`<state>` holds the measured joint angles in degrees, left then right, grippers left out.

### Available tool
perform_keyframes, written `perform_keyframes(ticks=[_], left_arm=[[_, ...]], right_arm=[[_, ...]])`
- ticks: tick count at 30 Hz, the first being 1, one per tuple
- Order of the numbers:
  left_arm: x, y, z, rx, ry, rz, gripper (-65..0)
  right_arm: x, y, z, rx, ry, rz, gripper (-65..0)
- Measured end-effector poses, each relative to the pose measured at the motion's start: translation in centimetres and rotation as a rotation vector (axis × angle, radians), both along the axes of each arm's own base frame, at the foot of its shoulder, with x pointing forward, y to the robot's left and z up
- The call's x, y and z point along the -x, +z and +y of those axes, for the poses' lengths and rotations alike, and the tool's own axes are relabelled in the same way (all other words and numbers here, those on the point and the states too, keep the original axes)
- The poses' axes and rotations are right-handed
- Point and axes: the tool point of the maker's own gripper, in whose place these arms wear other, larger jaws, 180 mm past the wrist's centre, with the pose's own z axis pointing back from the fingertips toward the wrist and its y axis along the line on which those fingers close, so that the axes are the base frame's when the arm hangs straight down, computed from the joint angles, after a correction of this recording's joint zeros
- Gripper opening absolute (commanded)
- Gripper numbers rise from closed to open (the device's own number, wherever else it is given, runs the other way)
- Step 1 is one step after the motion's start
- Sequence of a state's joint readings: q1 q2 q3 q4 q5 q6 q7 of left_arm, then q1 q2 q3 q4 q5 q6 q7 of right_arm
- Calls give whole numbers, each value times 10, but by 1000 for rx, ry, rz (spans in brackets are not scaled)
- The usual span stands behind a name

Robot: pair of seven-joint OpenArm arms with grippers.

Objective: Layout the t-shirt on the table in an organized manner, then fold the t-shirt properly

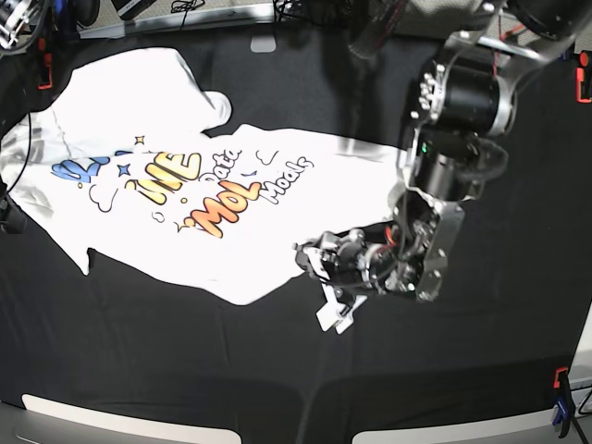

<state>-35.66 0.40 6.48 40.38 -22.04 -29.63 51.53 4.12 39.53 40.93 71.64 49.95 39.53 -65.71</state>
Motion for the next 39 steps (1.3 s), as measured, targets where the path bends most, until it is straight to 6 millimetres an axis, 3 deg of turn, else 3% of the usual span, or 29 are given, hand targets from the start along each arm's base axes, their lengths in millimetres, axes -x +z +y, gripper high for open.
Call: perform_keyframes(ticks=[3, 8, 12, 15, 17, 19, 22, 27, 31, 35, 37, 39], left_arm=[[-19, 10, 33, -54, 21, -28, -650], [-52, 28, 120, -168, 121, -93, -650], [-59, 31, 192, -232, 249, -101, -650], [-49, 36, 210, -133, 308, -33, -650], [-32, 34, 194, -50, 225, 13, -650], [-7, 35, 152, 96, 76, 44, -650], [18, 28, 93, 263, 12, 123, -650], [48, 15, 33, 355, -47, 195, -650], [85, -2, -12, 350, -143, 278, -650], [104, -4, -37, 368, -191, 316, -380], [106, -2, -39, 379, -196, 319, -328], [105, -1, -39, 381, -197, 319, -325]], right_arm=[[0, 0, 0, 0, 0, 0, -323], [0, 0, 0, 0, 0, 0, -323], [0, 0, 1, -3, 1, -3, -323], [-1, 1, 1, -9, 3, -8, -323], [-1, 2, 2, -11, 3, -11, -323], [-2, 3, 3, -17, 5, -17, -323], [-4, 6, 6, -37, 11, -37, -323], [-5, 8, 8, -49, 15, -48, -323], [-5, 8, 8, -49, 15, -48, -323], [-5, 8, 8, -49, 15, -48, -323], [-5, 8, 8, -49, 15, -48, -323], [-5, 8, 8, -49, 15, -49, -323]])
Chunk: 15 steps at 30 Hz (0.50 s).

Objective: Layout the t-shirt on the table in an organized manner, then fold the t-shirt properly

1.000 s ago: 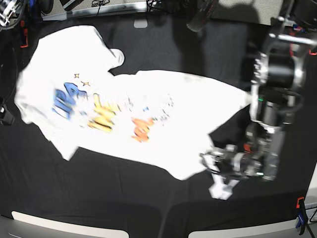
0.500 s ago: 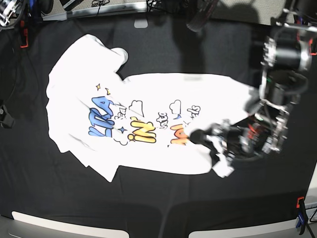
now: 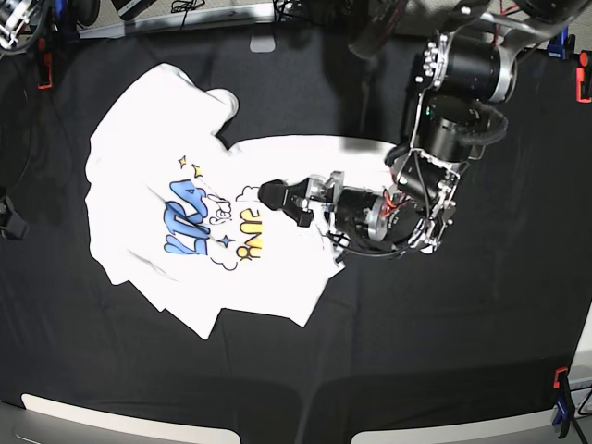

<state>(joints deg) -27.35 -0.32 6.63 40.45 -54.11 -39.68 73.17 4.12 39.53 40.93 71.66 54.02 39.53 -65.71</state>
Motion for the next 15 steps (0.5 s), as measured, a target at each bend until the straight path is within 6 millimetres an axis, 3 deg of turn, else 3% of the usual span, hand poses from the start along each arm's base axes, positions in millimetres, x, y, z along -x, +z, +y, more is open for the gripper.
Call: perform_keyframes(ticks=[4, 10, 15], left_arm=[[1, 14, 4, 14, -72, 20, -325], [-57, 81, 12, 187, 33, -84, -326], [-82, 97, 44, 158, 80, -128, -326]], right_arm=[[0, -1, 0, 2, -1, 3, -323], [0, -1, 0, 2, -1, 3, -323], [0, 0, 0, 0, 0, 1, -323]])
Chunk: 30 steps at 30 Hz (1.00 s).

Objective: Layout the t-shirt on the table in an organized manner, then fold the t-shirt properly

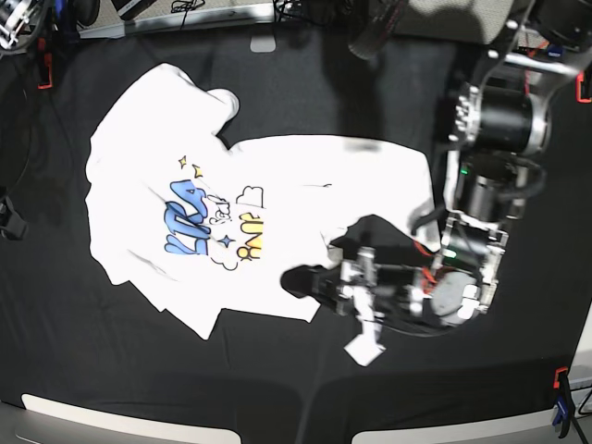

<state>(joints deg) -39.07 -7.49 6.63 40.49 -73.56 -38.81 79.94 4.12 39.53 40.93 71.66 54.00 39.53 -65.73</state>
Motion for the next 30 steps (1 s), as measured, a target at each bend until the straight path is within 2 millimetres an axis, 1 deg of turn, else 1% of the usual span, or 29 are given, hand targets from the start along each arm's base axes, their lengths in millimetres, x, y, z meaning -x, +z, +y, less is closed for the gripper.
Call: perform_keyframes(ticks=[2, 4, 6, 8, 10, 12, 15, 19, 24, 26, 30], left_arm=[[-4, -3, 15, -26, 19, 1, -326], [-2, -10, 23, -38, 39, 28, -326], [8, -21, 23, -38, 38, 59, -326], [23, -36, 18, -35, 28, 99, -326], [38, -53, 16, -69, -2, 110, -326], [41, -66, 20, -120, 6, 108, -326], [39, -77, 26, -167, 30, 95, -326], [43, -79, 25, -161, 31, 106, -326], [44, -78, 18, -150, 23, 106, -326], [46, -76, 10, -140, 11, 107, -326], [51, -70, -14, -102, -20, 107, -326]], right_arm=[[0, 0, 0, 1, 0, 1, -323], [0, 0, 0, 0, 0, 0, -323], [0, 0, 0, -1, 0, -1, -323], [0, 0, 0, -1, 0, -1, -323], [0, 0, 0, -1, 0, 0, -323], [0, 0, 0, -1, 0, -1, -323], [0, 0, 0, -1, 0, 0, -323], [0, 0, 0, 0, 0, 0, -323], [0, 0, 0, 0, 0, 0, -323], [0, 0, 0, 0, 0, 0, -323], [0, 0, 0, 0, 0, 0, -323]])
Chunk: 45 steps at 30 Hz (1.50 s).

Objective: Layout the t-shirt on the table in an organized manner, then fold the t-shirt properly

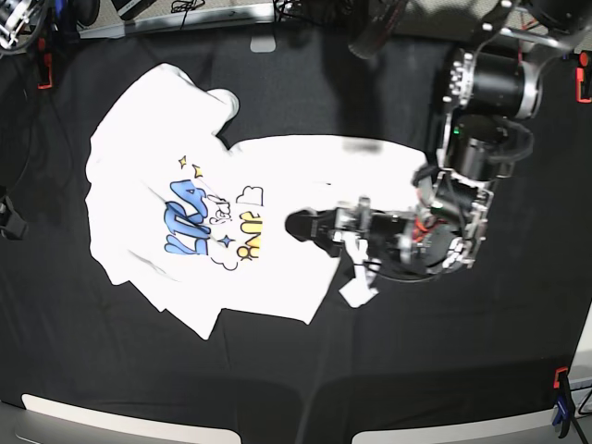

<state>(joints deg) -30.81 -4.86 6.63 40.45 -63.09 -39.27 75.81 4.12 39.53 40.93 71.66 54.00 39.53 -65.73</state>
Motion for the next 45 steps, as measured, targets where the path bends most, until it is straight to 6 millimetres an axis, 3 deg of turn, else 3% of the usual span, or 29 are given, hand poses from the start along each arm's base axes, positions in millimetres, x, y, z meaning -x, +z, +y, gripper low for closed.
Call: perform_keyframes(ticks=[5, 13, 19, 25, 29, 30, 34, 39, 42, 45], left_arm=[[9, 2, -14, 9, -50, 13, -330], [15, -17, -3, -105, -88, 8, -338], [18, -21, -2, -108, -85, 15, -500], [11, -17, -3, -104, -71, -3, -527], [5, -8, 1, -139, -117, -23, -623], [-2, -3, 3, -145, -117, -40, -650], [-44, 30, 24, -186, -87, -138, -650], [-95, 77, 67, -251, -17, -265, -650], [-114, 94, 94, -295, 32, -314, -650], [-146, 104, 131, -406, 147, -423, -650]], right_arm=[[0, 0, 0, 0, 0, 0, -323], [0, 0, 0, 0, 0, 0, -323], [0, 0, 0, 0, 0, 0, -323], [0, 0, 0, 0, 0, 0, -323], [0, 0, 0, 0, -1, 0, -323], [0, 0, 0, 1, -1, 1, -323], [0, 0, 0, 1, -1, 1, -323], [0, 0, 0, 0, -1, 0, -323], [0, 0, 0, 1, 0, 1, -323], [0, 0, 0, -1, 0, -1, -323]])
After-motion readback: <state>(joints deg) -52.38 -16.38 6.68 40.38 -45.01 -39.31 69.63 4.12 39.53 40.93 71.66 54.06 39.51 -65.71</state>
